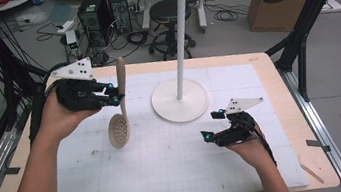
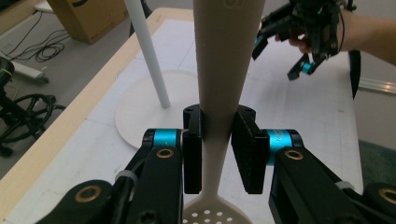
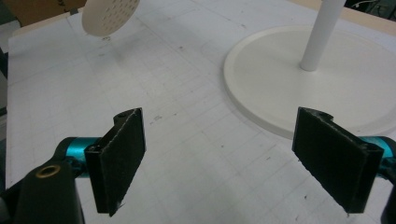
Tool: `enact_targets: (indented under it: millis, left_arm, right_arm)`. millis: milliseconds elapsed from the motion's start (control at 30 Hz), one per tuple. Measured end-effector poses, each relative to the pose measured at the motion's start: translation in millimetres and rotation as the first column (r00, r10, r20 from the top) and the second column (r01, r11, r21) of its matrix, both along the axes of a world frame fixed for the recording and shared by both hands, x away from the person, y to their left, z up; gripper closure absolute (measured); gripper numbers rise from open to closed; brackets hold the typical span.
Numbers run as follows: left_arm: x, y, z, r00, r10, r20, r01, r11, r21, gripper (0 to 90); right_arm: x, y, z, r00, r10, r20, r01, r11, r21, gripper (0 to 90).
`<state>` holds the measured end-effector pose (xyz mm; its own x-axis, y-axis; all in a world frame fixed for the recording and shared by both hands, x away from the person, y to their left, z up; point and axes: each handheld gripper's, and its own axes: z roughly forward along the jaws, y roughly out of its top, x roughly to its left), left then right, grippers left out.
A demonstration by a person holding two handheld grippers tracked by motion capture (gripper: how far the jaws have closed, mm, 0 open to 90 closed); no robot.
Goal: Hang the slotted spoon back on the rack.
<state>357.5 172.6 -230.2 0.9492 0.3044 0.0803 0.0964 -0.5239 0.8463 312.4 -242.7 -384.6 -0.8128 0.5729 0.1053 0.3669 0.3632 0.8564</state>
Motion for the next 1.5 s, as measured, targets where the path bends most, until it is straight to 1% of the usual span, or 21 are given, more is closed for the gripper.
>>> enact_targets:
  millis: [100, 233, 333, 433, 467, 533, 633, 767, 800, 867, 900, 933, 1000, 1067, 1133, 1233, 1267, 1367, 1433, 1467, 1500]
  left_arm:
    - [6.4, -3.7, 5.9, 0.9999, -0.014, -0.005, 0.014, 0.9995, -0.030, 74.5]
    - [16.2, -8.8, 13.8, 0.9994, -0.034, -0.010, 0.033, 0.9977, -0.059, 74.5]
    - [23.3, -13.9, 19.5, 0.9989, -0.046, -0.013, 0.045, 0.9958, -0.080, 74.5]
    - [31.0, -21.1, 25.8, 0.9981, -0.060, -0.012, 0.059, 0.9951, -0.079, 74.5]
    - [32.7, -23.2, 26.7, 0.9978, -0.065, -0.016, 0.063, 0.9939, -0.090, 74.4]
    - [38.6, -27.0, 29.4, 0.9962, -0.084, -0.024, 0.082, 0.9921, -0.095, 74.5]
    - [47.4, -33.4, 32.4, 0.9950, -0.095, -0.032, 0.091, 0.9900, -0.108, 74.5]
    - [56.0, -41.9, 38.6, 0.9950, -0.098, -0.019, 0.096, 0.9905, -0.099, 74.5]
    - [57.5, -44.2, 41.1, 0.9954, -0.094, -0.020, 0.091, 0.9910, -0.098, 74.4]
    - [60.9, -48.1, 46.8, 0.9955, -0.094, -0.005, 0.093, 0.9908, -0.098, 74.5]
    - [62.5, -50.1, 49.7, 0.9958, -0.091, -0.004, 0.091, 0.9909, -0.099, 74.4]
    - [64.8, -51.5, 52.8, 0.9958, -0.092, 0.000, 0.092, 0.9916, -0.091, 74.5]
    - [69.3, -55.4, 57.3, 0.9961, -0.088, 0.005, 0.088, 0.9916, -0.095, 74.5]
    - [73.7, -58.8, 60.5, 0.9966, -0.083, 0.005, 0.083, 0.9918, -0.097, 74.5]
    - [78.5, -61.8, 63.8, 0.9970, -0.077, 0.004, 0.077, 0.9934, -0.085, 74.5]
    - [84.6, -67.2, 68.7, 0.9979, -0.064, 0.013, 0.064, 0.9947, -0.080, 74.4]
    - [85.7, -69.2, 70.0, 0.9984, -0.056, 0.010, 0.056, 0.9951, -0.081, 74.5]
    - [89.8, -75.3, 75.3, 0.9989, -0.044, 0.018, 0.045, 0.9970, -0.063, 74.4]
    - [91.7, -78.5, 77.5, 0.9992, -0.035, 0.021, 0.037, 0.9969, -0.070, 74.5]
    - [92.9, -80.0, 78.5, 0.9992, -0.033, 0.021, 0.034, 0.9972, -0.066, 74.4]
    - [94.2, -81.6, 79.0, 0.9995, -0.030, 0.013, 0.031, 0.9973, -0.066, 74.5]
  right_arm:
    - [-0.8, 1.3, 0.4, 1.0000, 0.006, 0.004, -0.006, 1.0000, 0.004, 16.5]
    - [-1.3, 0.8, 0.8, 1.0000, 0.009, 0.000, -0.009, 0.9999, 0.007, 16.4]
    - [-1.5, -0.6, 1.5, 1.0000, 0.007, 0.005, -0.007, 0.9998, 0.018, 16.4]
    - [-1.5, -1.9, 1.8, 1.0000, 0.006, 0.003, -0.006, 0.9997, 0.023, 16.4]
    - [-1.5, -2.4, 1.8, 1.0000, 0.006, 0.003, -0.006, 0.9997, 0.023, 16.4]
    - [-1.8, -2.7, 2.2, 1.0000, 0.008, 0.005, -0.008, 0.9996, 0.027, 16.4]
    - [-2.7, -2.5, 3.3, 0.9999, 0.014, 0.007, -0.014, 0.9994, 0.032, 16.5]
    - [-3.4, -3.5, 4.6, 0.9999, 0.015, 0.007, -0.015, 0.9992, 0.036, 16.5]
    - [-3.2, -3.8, 4.5, 0.9998, 0.017, 0.009, -0.017, 0.9991, 0.038, 16.4]
    - [-3.1, -4.1, 4.3, 0.9999, 0.015, 0.005, -0.015, 0.9990, 0.042, 16.5]
    - [-2.9, -4.2, 4.0, 0.9999, 0.015, 0.005, -0.015, 0.9990, 0.043, 16.5]
    - [-2.8, -4.1, 3.7, 0.9999, 0.016, 0.004, -0.016, 0.9990, 0.042, 16.4]
    - [-2.4, -3.8, 3.1, 0.9998, 0.018, 0.005, -0.018, 0.9990, 0.041, 16.4]
    - [-2.6, -3.5, 3.0, 0.9998, 0.018, 0.004, -0.018, 0.9991, 0.039, 16.4]
    - [-2.7, -3.7, 3.2, 0.9998, 0.017, 0.006, -0.018, 0.9990, 0.041, 16.4]
    - [-3.0, -4.3, 3.4, 0.9999, 0.015, 0.006, -0.015, 0.9990, 0.042, 16.4]
    - [-3.0, -4.2, 3.1, 0.9998, 0.017, 0.006, -0.018, 0.9990, 0.041, 16.4]
    - [-3.1, -4.5, 2.9, 0.9999, 0.015, 0.003, -0.015, 0.9991, 0.041, 16.4]
    - [-2.9, -5.8, 2.9, 0.9999, 0.015, 0.003, -0.015, 0.9990, 0.043, 16.4]
    - [-3.0, -6.1, 3.0, 0.9999, 0.013, 0.002, -0.013, 0.9989, 0.045, 16.4]
    - [-3.3, -6.3, 3.0, 1.0000, 0.008, -0.001, -0.008, 0.9990, 0.045, 16.4]
